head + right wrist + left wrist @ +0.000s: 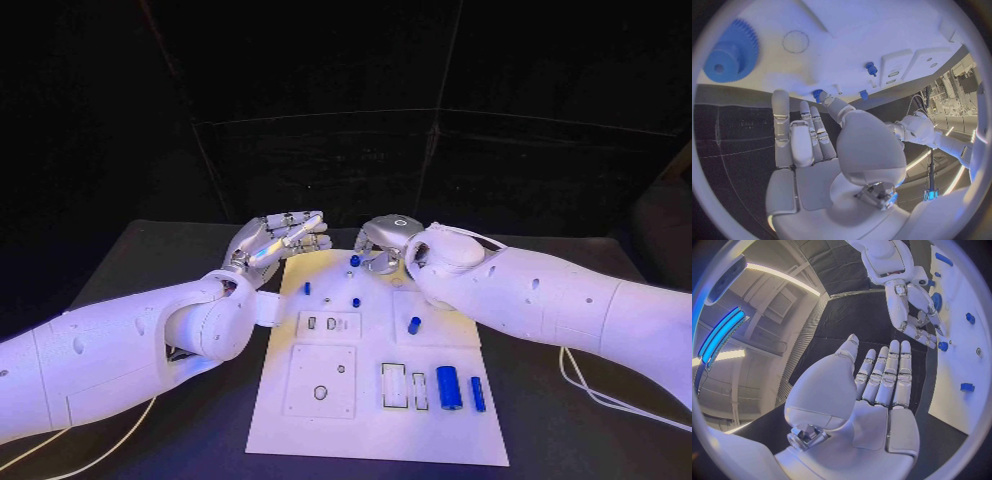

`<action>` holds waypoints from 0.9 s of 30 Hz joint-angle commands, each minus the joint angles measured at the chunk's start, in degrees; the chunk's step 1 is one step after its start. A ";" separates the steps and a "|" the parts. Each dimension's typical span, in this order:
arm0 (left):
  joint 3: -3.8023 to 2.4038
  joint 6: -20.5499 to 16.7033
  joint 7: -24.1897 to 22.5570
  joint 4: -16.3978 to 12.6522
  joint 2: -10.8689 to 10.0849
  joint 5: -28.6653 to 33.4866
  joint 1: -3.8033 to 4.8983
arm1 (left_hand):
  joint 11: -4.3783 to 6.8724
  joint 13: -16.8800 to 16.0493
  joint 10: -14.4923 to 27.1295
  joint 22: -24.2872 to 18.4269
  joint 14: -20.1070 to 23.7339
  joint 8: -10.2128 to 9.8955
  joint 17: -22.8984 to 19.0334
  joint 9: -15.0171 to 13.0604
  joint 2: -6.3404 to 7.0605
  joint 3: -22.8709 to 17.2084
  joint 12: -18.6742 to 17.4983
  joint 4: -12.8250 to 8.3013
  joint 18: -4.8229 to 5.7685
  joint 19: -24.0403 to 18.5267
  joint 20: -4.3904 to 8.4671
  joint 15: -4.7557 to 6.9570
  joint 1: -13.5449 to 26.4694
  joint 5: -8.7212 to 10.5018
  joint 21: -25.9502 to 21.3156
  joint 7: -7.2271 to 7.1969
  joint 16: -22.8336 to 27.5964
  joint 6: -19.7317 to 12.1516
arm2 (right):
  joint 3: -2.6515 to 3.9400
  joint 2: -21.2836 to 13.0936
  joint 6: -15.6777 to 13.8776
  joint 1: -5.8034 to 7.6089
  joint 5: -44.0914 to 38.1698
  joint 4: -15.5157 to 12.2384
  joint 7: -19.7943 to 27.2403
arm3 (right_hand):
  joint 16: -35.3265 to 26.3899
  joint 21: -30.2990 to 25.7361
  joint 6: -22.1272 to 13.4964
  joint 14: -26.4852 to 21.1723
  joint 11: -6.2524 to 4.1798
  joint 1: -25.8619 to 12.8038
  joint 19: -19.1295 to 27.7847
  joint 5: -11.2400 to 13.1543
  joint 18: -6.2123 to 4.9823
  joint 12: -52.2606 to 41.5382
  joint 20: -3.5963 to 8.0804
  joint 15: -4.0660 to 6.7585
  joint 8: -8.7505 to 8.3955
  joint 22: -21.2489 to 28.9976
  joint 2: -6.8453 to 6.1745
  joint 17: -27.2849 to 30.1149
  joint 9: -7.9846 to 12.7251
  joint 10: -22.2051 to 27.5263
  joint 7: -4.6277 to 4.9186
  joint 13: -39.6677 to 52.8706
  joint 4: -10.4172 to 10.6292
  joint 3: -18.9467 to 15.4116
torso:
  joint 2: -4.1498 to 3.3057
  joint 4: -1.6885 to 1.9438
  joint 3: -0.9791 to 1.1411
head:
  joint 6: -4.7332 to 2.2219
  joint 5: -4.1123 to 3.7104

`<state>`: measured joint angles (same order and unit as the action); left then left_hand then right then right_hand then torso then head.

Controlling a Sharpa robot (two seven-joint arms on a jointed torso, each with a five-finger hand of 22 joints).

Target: Assemble the parts on the task board

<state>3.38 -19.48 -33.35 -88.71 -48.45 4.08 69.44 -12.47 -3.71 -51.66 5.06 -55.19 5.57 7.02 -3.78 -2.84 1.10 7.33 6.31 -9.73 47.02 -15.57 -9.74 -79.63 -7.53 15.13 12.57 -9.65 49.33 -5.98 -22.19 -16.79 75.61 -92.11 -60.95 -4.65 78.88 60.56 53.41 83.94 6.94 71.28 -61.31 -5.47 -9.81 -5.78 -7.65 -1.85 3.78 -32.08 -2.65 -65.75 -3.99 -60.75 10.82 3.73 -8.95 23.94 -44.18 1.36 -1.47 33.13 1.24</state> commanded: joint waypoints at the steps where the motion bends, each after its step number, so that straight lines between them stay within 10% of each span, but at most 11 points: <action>1: -0.05 0.16 -0.44 0.09 -0.30 0.17 0.12 | 0.05 0.07 0.28 -0.07 0.22 -0.34 -0.05 0.09 -0.57 -0.02 -0.22 -0.45 -0.59 0.17 -0.24 -0.05 -0.17 0.05 -0.18 2.87 0.28 -0.41 | 1.60 -2.94 -2.85 0.60 2.56 -2.80 -0.80 | 0.87 0.85 0.32 1.79 -0.06 -0.09 -1.07 -0.32 -0.11 -0.78 -0.01 0.07 0.07 -1.32 -0.76 -1.15 0.03 -1.51 0.22 0.17 0.76 -0.37 | 0.11 -0.22 0.00 | -0.29 -0.27; 8: -0.05 0.12 -0.53 0.23 -0.80 0.18 0.16 | 0.05 0.07 0.28 -0.07 0.22 -0.34 -0.05 0.09 -0.57 -0.02 -0.22 -0.45 -0.59 0.17 -0.24 -0.05 -0.17 0.05 -0.18 2.86 0.28 -0.41 | 3.83 -11.52 -0.79 1.44 9.82 -10.11 -4.06 | 3.91 3.79 -0.84 2.95 -1.96 -4.61 -4.13 -3.75 0.65 -7.18 0.89 1.36 0.21 -6.13 -5.74 -6.67 0.04 -12.14 -0.88 3.74 5.94 -9.65 | 0.44 -0.85 0.10 | -0.62 -0.44; 13: -0.04 0.15 -0.55 0.27 -0.93 0.18 0.16 | 0.05 0.07 0.28 -0.07 0.22 -0.34 -0.05 0.09 -0.57 -0.02 -0.22 -0.45 -0.59 0.17 -0.24 -0.05 -0.17 0.05 -0.18 2.86 0.28 -0.41 | 4.25 -15.54 2.89 2.02 12.88 -12.03 -6.49 | 5.55 5.52 -1.46 3.52 -3.68 -0.45 -6.15 -4.15 1.27 -16.33 2.50 2.87 0.44 -9.16 -5.27 -10.04 -0.05 -17.20 -2.19 11.84 9.16 -17.03 | 0.45 -0.97 0.17 | -0.80 -0.78; 16: -0.04 0.18 -0.55 0.33 -0.88 0.18 0.16 | 0.06 0.06 0.26 -0.09 0.20 -0.33 -0.05 0.08 -0.56 -0.03 -0.20 -0.49 -0.60 0.18 -0.25 -0.05 -0.18 0.05 -0.20 2.86 0.28 -0.39 | 4.33 -16.63 4.89 2.14 13.59 -11.84 -7.46 | 7.01 7.02 -2.20 3.97 -2.97 4.55 -7.51 -4.44 1.46 -36.28 2.79 2.35 1.09 -11.61 -4.52 -12.94 -0.14 -11.77 -2.67 33.41 14.82 -23.73 | 0.37 -0.92 0.16 | -0.82 -1.04; 27: -0.04 0.39 -0.52 0.74 -0.45 0.18 0.15 | 0.06 0.06 0.26 -0.09 0.20 -0.33 -0.05 0.08 -0.56 -0.03 -0.20 -0.49 -0.60 0.18 -0.25 -0.05 -0.18 0.05 -0.20 2.86 0.28 -0.39 | 4.31 -15.26 9.47 2.10 13.83 -9.08 -8.04 | 9.37 9.58 -3.18 5.00 -2.46 8.88 -9.01 -6.18 2.37 -64.78 1.57 1.86 1.99 -15.71 -2.71 -19.01 -0.12 -17.10 -1.31 64.49 18.90 -25.49 | 0.28 -0.82 0.16 | -0.55 -1.27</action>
<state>3.39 -19.48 -33.37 -88.01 -48.99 4.26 69.51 -12.39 -3.72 -51.59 5.03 -55.19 5.57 7.01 -3.78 -2.84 0.93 7.33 6.15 -9.72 47.02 -15.56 -9.74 -79.63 -7.53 15.13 12.57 -9.65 49.33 -1.70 -37.79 -10.39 77.65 -79.17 -70.45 -11.89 87.87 69.78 50.61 84.14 4.39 79.68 -69.98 -11.12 -7.97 -69.60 -5.96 0.40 5.48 -47.62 -5.50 -74.95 -4.06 -77.80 9.30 67.12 9.50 -1.47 -43.86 0.49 -1.32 32.52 -0.03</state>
